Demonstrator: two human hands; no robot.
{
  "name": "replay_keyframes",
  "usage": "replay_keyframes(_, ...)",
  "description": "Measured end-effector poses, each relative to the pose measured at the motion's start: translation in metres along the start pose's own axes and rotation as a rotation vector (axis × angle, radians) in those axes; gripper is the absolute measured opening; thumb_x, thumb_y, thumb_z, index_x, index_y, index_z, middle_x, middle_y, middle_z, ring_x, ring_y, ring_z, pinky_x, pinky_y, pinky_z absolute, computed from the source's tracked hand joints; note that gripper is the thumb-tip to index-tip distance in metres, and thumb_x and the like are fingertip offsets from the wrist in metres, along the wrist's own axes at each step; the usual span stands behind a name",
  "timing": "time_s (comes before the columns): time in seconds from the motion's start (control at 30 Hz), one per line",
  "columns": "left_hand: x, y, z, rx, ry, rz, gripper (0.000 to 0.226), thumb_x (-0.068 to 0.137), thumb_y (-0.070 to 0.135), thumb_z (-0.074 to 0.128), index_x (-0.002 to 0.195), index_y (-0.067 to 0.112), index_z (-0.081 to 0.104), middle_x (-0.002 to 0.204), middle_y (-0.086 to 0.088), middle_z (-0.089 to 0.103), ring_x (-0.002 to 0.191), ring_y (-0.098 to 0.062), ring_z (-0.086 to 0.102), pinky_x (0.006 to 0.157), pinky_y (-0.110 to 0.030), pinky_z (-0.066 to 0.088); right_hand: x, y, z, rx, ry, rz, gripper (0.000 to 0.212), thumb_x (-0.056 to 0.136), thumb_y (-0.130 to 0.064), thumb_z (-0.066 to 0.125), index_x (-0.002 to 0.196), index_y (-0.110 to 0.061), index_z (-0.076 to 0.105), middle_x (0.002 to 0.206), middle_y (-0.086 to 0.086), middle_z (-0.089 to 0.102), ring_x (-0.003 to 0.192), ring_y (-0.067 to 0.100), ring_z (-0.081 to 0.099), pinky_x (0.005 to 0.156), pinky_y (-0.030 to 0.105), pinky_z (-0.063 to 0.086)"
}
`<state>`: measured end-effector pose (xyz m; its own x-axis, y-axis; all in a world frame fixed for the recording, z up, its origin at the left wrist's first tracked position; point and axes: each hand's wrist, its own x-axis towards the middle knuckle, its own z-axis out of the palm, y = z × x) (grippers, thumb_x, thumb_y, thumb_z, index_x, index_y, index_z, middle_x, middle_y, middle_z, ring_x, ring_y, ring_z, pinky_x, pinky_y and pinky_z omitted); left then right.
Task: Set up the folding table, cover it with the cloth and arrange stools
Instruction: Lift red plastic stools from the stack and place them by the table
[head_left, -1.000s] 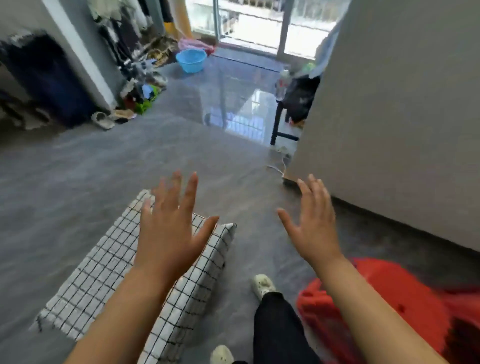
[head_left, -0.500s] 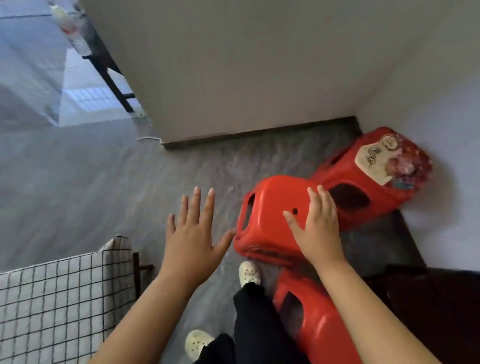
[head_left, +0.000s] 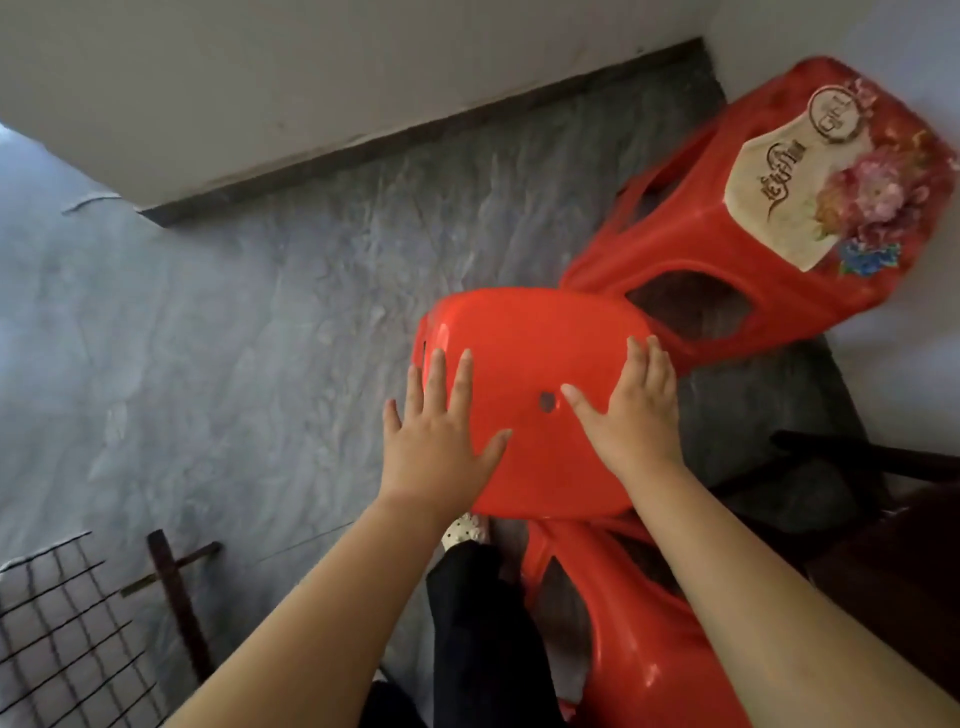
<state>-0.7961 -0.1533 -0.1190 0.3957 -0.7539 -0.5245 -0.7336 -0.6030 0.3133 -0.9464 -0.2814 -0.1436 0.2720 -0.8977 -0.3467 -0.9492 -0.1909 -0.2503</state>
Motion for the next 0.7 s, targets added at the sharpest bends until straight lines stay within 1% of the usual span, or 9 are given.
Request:
replay_keyframes(0.13,0.04,-0.008,0.03,-0.019,-0.022,-0.062,0.095,0.084,0.068,0.037,0.146,0.023,-0.019,0.157,-0.002,-0.015,0.145,-0.026,-0.004,0.112,-0.051,0.017,0.024,0.021,0.029,0.054,0.002,0.134,0.1,0.078,-0.056,0.062,0.148,-0.006,0.013,0.156,0.017,0.008,0.143,0.032,0.009,0.115,0.043,0.014)
replay_keyframes(0.23,0.055,-0.012,0.043,-0.193,-0.025,-0.182,0.111,0.078,0.067,0.052,0.146,0.015,-0.019,0.157,-0.005,-0.014,0.145,-0.026,0.001,0.11,-0.047,0.022,0.03,0.032,0.043,0.147,0.002,0.296,0.107,0.074,-0.059,0.065,0.148,-0.005,0.01,0.154,0.019,0.012,0.142,0.033,0.014,0.113,0.044,0.019)
replay_keyframes(0.3,0.061,-0.016,0.049,-0.384,-0.046,-0.264,0.114,0.077,0.055,0.065,0.148,0.013,-0.014,0.158,-0.009,-0.007,0.145,-0.025,0.005,0.111,-0.042,0.023,0.032,0.034,0.047,0.249,-0.021,0.422,0.11,0.072,-0.06,0.067,0.148,-0.005,0.009,0.153,0.019,0.017,0.14,0.033,0.019,0.111,0.043,0.023)
replay_keyframes(0.33,0.064,-0.018,0.051,-0.461,-0.064,-0.292,0.112,0.077,0.049,0.068,0.148,0.013,-0.01,0.158,-0.01,0.0,0.144,-0.025,0.01,0.11,-0.039,0.024,0.032,0.035,0.048,0.28,-0.039,0.475,0.111,0.071,-0.06,0.068,0.148,-0.006,0.009,0.152,0.019,0.02,0.139,0.033,0.022,0.109,0.044,0.026)
replay_keyframes(0.4,0.066,-0.02,0.053,-0.542,-0.076,-0.317,0.107,0.077,0.042,0.071,0.15,0.013,-0.003,0.154,-0.01,0.017,0.14,-0.025,0.023,0.108,-0.037,0.028,0.032,0.032,0.047,0.297,-0.059,0.535,0.111,0.07,-0.06,0.07,0.148,-0.009,0.011,0.148,0.021,0.026,0.136,0.036,0.028,0.107,0.044,0.03)
replay_keyframes(0.47,0.068,-0.024,0.051,-0.574,-0.043,-0.336,0.106,0.075,0.042,0.073,0.15,0.013,0.003,0.15,-0.01,0.028,0.135,-0.026,0.033,0.104,-0.04,0.033,0.03,0.022,0.044,0.291,-0.062,0.558,0.112,0.069,-0.06,0.071,0.148,-0.009,0.012,0.145,0.024,0.029,0.134,0.038,0.032,0.105,0.044,0.032)
replay_keyframes(0.53,0.071,-0.035,0.042,-0.598,0.0,-0.365,0.103,0.073,0.044,0.073,0.149,0.014,0.01,0.146,-0.01,0.034,0.131,-0.028,0.038,0.101,-0.041,0.037,0.024,0.003,0.043,0.269,-0.053,0.548,0.112,0.069,-0.06,0.071,0.148,-0.008,0.011,0.144,0.025,0.03,0.133,0.039,0.032,0.105,0.044,0.032)
replay_keyframes(0.63,0.074,-0.074,0.02,-0.631,0.057,-0.387,0.096,0.071,0.048,0.074,0.144,0.014,0.023,0.14,-0.009,0.043,0.123,-0.028,0.047,0.092,-0.038,0.041,0.012,-0.044,0.045,0.217,-0.019,0.475,0.112,0.07,-0.06,0.07,0.148,-0.007,0.01,0.144,0.024,0.031,0.133,0.039,0.032,0.104,0.045,0.032)
replay_keyframes(0.7,0.072,-0.112,0.002,-0.649,0.079,-0.385,0.092,0.07,0.049,0.074,0.141,0.013,0.029,0.135,-0.009,0.048,0.119,-0.028,0.05,0.089,-0.038,0.042,0.002,-0.085,0.05,0.209,-0.027,0.444,0.113,0.07,-0.062,0.069,0.149,-0.008,0.007,0.144,0.023,0.03,0.133,0.038,0.031,0.105,0.044,0.032)
